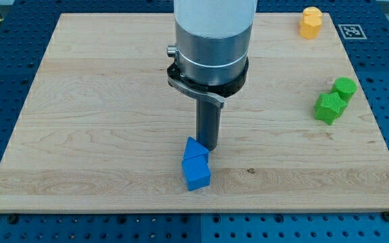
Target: Point your arm at the green circle
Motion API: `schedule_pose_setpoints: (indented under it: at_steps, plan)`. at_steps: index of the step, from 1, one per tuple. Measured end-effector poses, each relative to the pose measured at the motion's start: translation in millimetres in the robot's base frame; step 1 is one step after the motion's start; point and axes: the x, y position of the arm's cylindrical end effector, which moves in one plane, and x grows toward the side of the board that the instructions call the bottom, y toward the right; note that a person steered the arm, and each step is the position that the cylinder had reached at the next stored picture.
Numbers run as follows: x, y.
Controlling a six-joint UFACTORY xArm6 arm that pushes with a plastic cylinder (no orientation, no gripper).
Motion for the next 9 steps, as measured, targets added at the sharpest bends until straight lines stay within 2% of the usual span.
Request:
schedule_pose_setpoints:
  at_steps: [1,3,4,6,7,9]
  plan:
    - [-26,14]
    - [-73,126]
    - [-81,161]
    - [-82,162]
    - [-116,162]
    - [-212,156]
